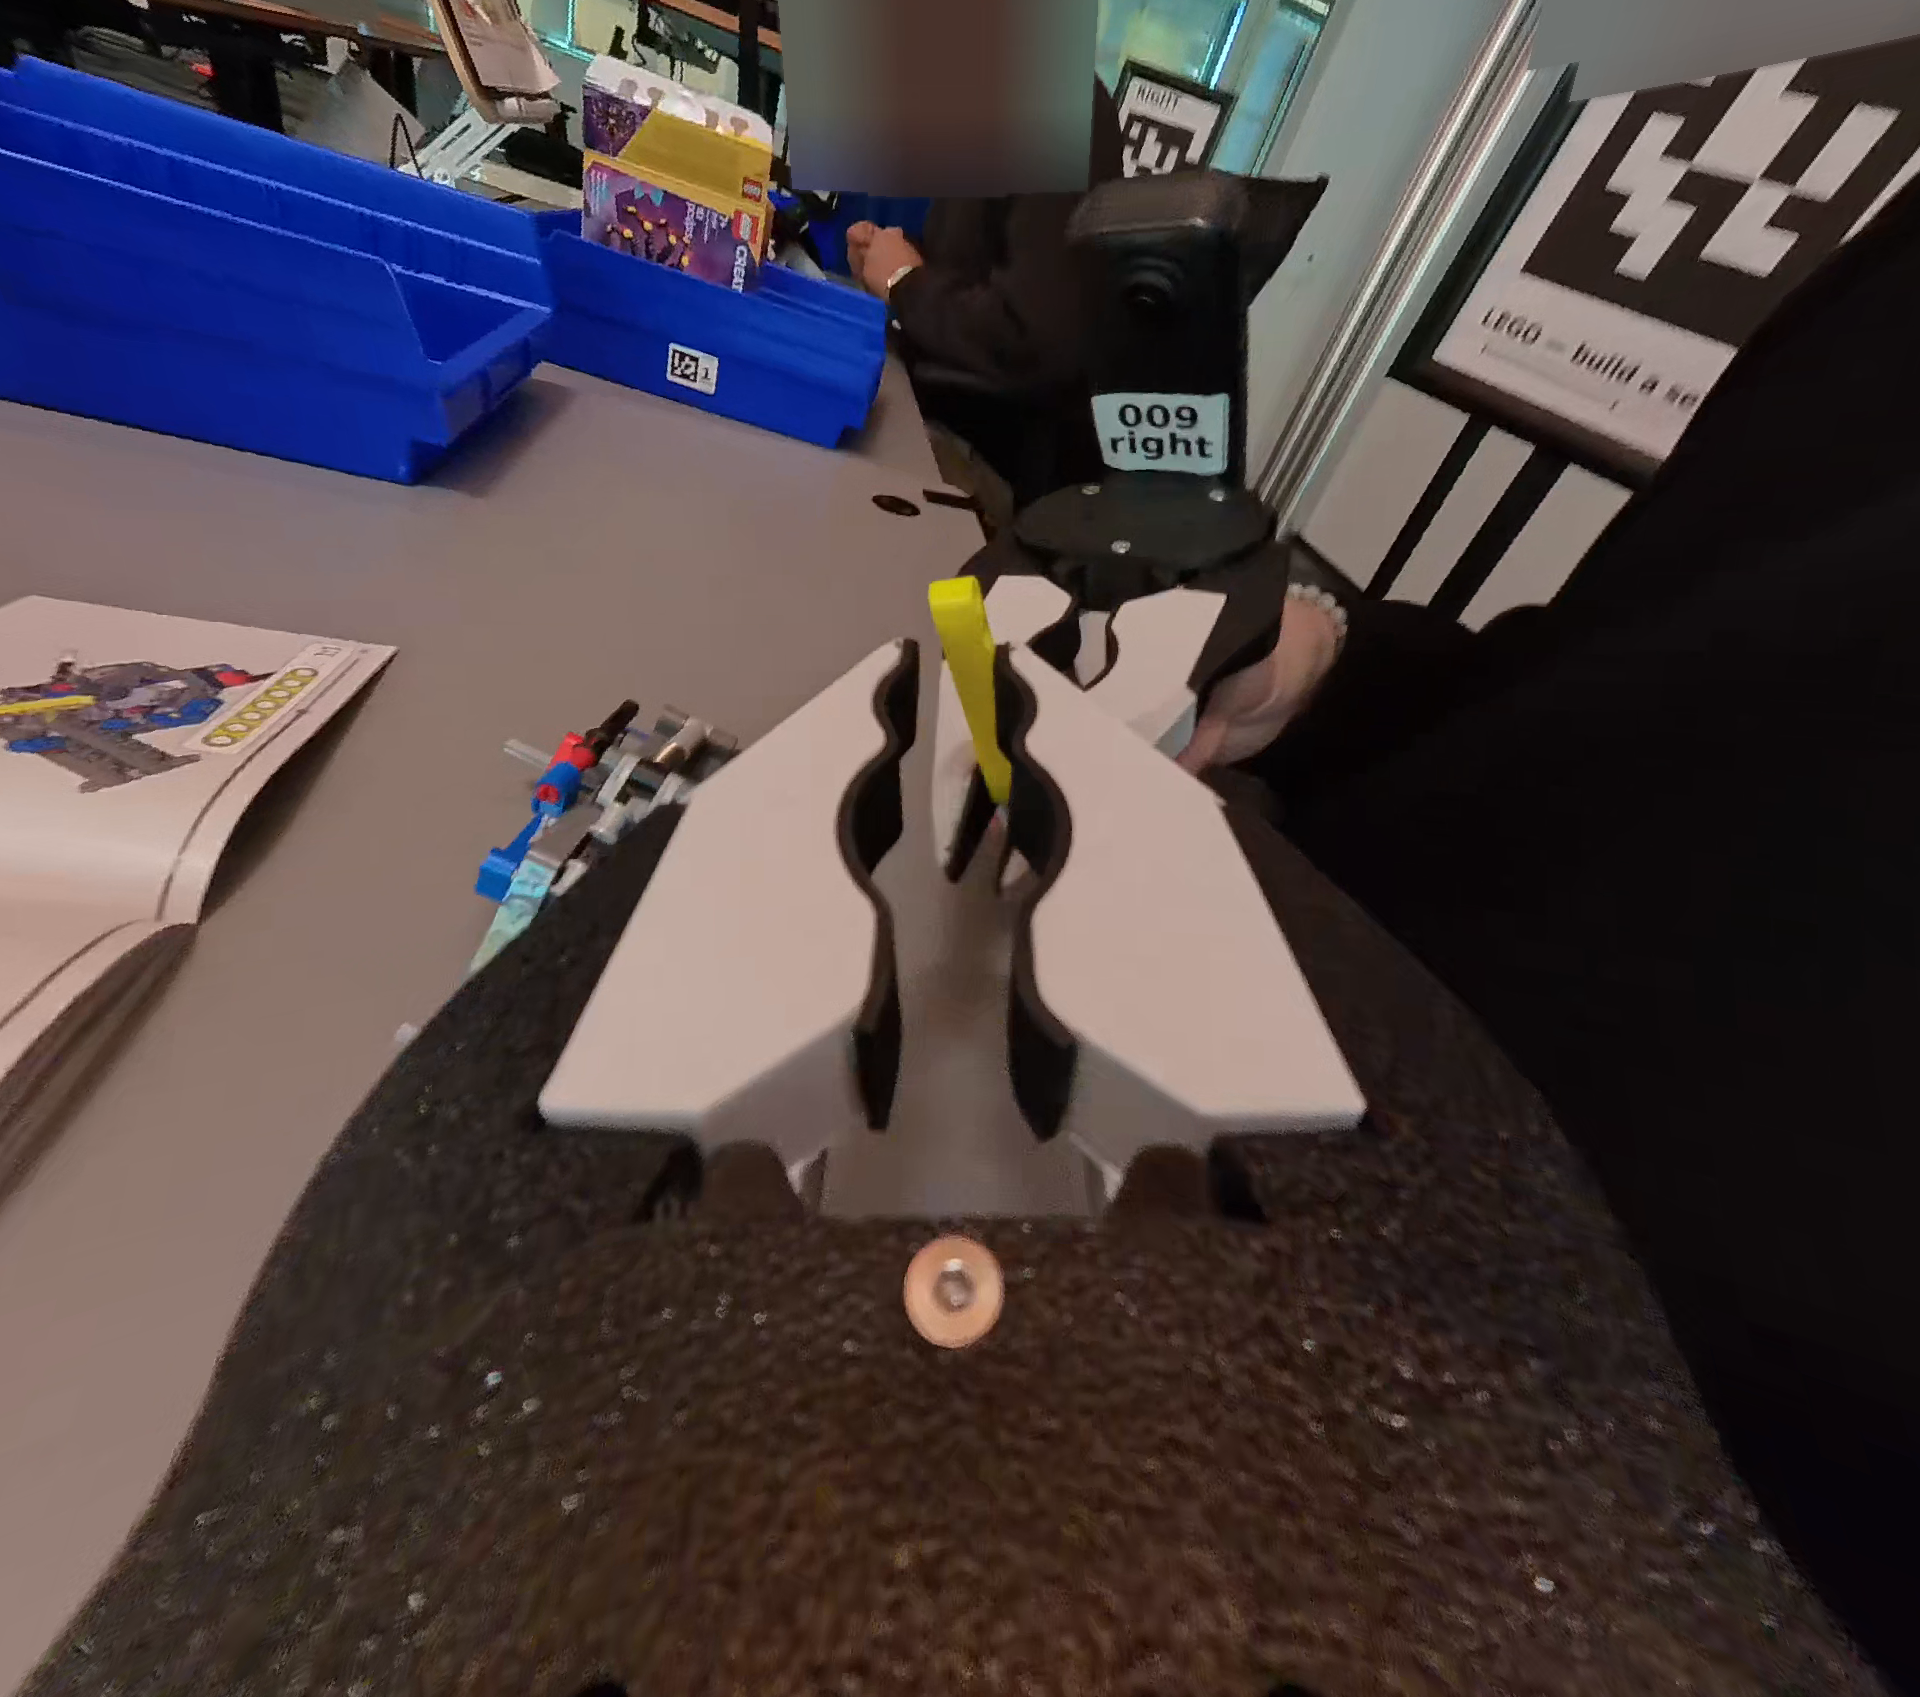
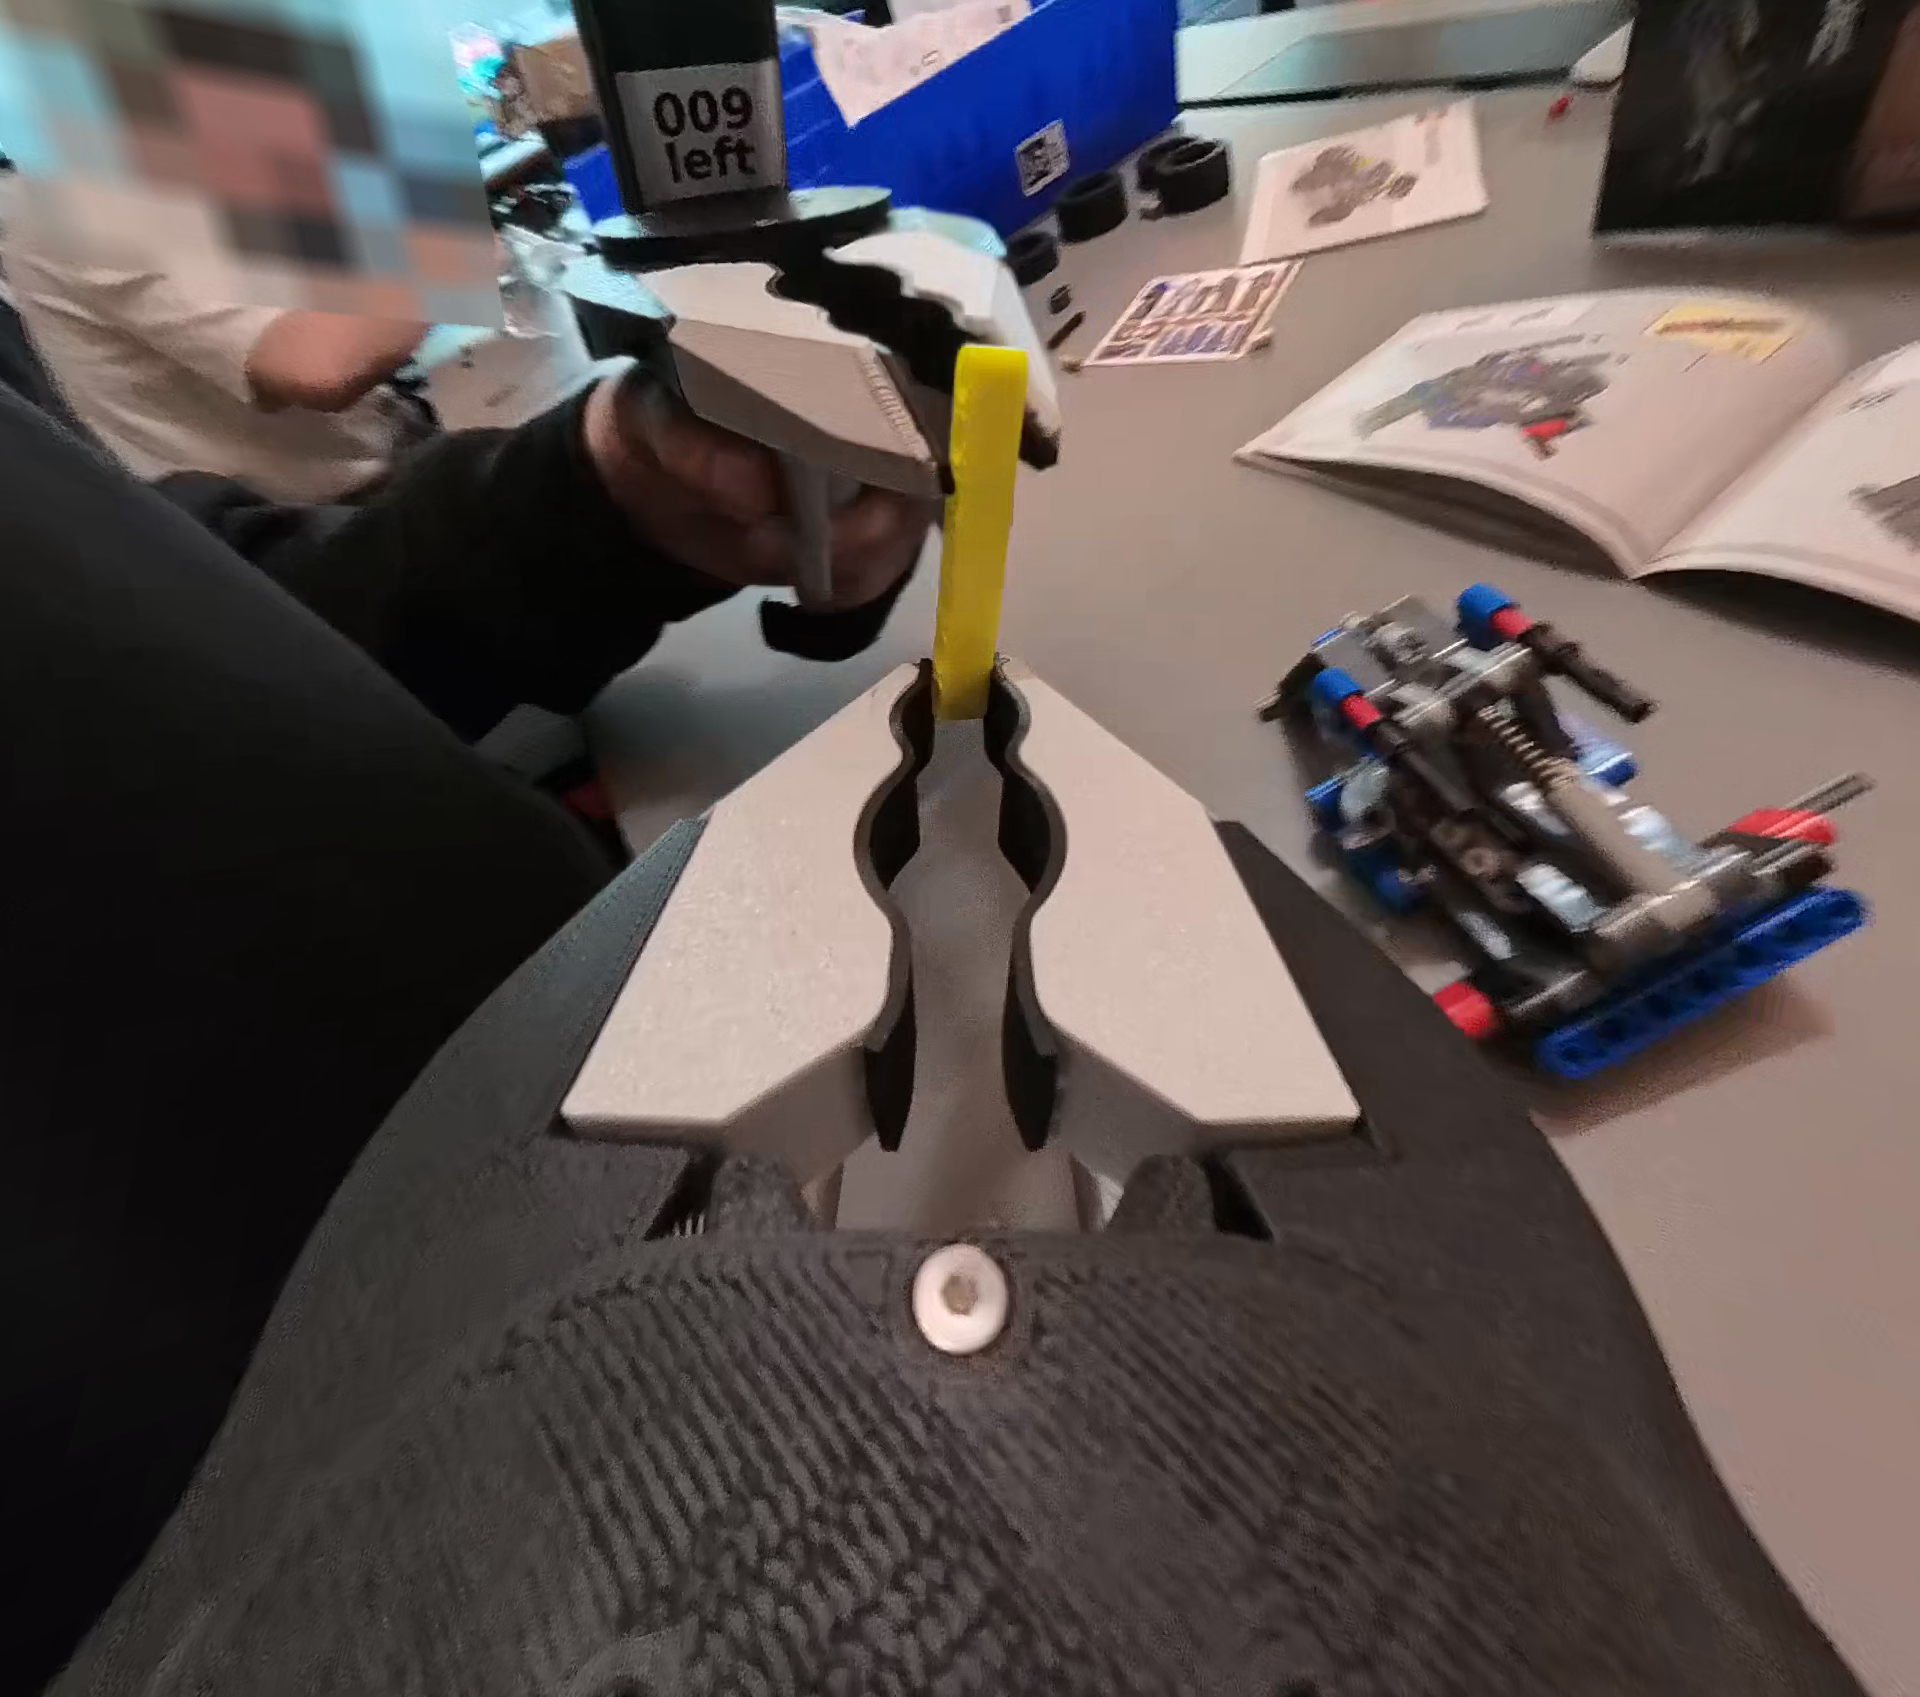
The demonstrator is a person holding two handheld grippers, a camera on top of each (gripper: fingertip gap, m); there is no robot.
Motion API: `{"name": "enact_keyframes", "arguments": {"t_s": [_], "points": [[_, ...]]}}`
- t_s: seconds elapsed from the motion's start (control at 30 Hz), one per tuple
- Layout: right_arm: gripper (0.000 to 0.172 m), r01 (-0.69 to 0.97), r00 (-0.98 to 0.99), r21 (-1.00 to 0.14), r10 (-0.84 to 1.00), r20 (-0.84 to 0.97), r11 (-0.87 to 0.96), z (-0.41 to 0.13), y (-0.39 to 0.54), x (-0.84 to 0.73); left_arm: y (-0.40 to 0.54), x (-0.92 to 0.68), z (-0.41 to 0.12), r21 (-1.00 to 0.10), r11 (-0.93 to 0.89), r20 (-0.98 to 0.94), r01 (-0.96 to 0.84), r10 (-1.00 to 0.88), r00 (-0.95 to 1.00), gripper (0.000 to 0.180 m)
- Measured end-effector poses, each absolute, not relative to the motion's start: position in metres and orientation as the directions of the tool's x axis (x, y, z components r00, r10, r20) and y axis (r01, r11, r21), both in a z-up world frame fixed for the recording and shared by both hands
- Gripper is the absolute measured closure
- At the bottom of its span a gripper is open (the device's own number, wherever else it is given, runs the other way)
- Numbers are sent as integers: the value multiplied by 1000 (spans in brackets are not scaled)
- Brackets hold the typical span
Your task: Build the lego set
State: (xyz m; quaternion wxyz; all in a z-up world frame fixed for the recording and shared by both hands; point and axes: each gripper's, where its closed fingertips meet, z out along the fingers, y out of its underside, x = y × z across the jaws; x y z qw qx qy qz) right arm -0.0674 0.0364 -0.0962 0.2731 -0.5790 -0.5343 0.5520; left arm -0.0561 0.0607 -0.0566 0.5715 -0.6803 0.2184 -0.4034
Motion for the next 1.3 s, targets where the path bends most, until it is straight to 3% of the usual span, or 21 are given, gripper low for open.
{"name": "enact_keyframes", "arguments": {"t_s": [0.23,0.4,0.53,0.7,0.93,1.1,1.23,1.3], "points": [[167,322,-292,-758,702,-649,-567,-87,23,-68,58,-67,-63,-972,-227,219,61,-774,594,146],[167,293,-257,-643,589,-766,-708,-84,37,-70,54,-71,-81,-937,-72,-173,-342,-755,633,117],[167,316,-242,-616,567,-788,-721,-88,35,-71,54,-60,-84,-855,18,-369,-519,-722,585,111],[167,349,-269,-604,541,-797,-717,-88,26,-71,57,-53,-90,-842,9,-375,-539,-730,572,111],[167,337,-285,-577,504,-816,-744,-85,27,-70,54,-46,-90,-833,60,-408,-550,-738,537,148],[167,375,-297,-574,492,-818,-728,-88,22,-68,57,-49,-84,-827,87,-445,-555,-705,553,104],[167,414,-326,-562,459,-826,-716,-89,13,-66,51,-41,-87,-812,115,-452,-573,-744,492,97],[167,433,-333,-565,458,-824,-702,-90,8,-66,49,-38,-88,-809,123,-451,-575,-757,473,105]]}}
